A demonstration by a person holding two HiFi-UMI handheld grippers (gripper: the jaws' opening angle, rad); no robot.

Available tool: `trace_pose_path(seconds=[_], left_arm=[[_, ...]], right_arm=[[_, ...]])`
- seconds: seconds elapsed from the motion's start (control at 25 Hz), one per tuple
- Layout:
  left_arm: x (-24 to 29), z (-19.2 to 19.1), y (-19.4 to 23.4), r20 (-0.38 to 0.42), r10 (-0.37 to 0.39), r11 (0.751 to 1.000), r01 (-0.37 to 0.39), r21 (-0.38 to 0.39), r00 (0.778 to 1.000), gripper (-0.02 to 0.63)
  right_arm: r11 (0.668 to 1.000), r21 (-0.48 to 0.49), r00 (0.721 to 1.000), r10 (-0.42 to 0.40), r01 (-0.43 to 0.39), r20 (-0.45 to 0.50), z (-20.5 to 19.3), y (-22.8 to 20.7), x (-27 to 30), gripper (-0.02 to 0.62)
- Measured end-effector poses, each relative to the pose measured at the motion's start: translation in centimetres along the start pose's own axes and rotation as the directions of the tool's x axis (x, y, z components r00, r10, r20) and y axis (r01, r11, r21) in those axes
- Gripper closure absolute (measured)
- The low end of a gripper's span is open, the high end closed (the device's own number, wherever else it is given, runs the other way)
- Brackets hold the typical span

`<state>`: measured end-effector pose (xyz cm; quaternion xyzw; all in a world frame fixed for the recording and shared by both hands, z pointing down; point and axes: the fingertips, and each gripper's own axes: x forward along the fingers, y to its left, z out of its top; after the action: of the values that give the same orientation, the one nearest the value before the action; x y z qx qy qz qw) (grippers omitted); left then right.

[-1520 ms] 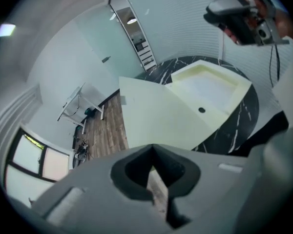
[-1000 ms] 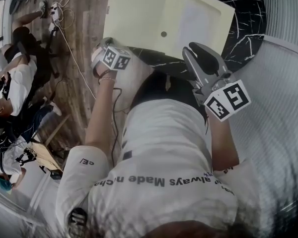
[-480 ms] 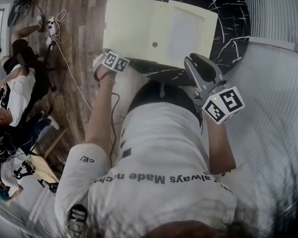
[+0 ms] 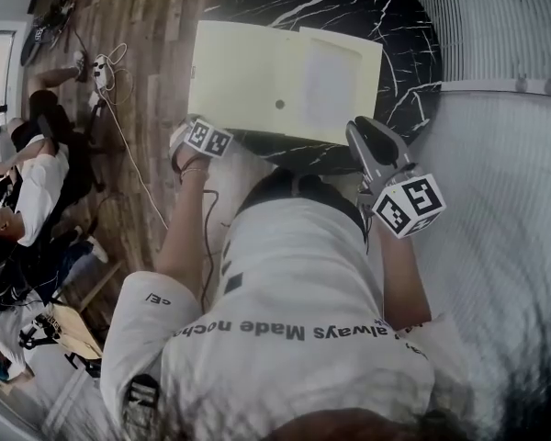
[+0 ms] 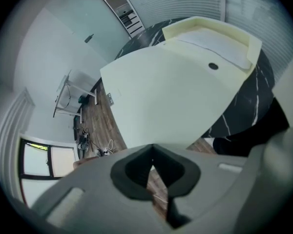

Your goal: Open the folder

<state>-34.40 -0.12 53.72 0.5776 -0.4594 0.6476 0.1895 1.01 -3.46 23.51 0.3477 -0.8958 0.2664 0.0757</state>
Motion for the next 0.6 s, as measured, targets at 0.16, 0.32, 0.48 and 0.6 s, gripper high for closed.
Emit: trace_pose_path(seconds=[0.16,0.32,0.48,0.6], left_arm=[[-3.3,0.6,0.4,0.05,0.021,0.999,-0.019,-0.042,0.999,0.604],[-7.0,1.8,0.3,0.118,0.034,0.996,-0.024,-0.086,0.992,0.604],[-10.9,4.4,-0.2,0.212,0.063,0.996,-0.048,-0.075,0.975,0.604],[-14.9,7.0,-0.5,0.307,0.08,0.995,-0.056,-0.086,0.948,0.604]], right_arm=[[0.999,-0.028,1.0,-0.028,0.028,0.012,0.7,0.3,-1.4,0.535],[0.997,-0.066,0.999,-0.049,0.05,0.021,1.3,0.5,-2.5,0.538],[0.991,-0.115,0.997,-0.065,0.071,0.048,2.5,0.8,-3.7,0.545],[0.986,-0.148,0.995,-0.073,0.082,0.066,3.4,1.4,-4.8,0.545]])
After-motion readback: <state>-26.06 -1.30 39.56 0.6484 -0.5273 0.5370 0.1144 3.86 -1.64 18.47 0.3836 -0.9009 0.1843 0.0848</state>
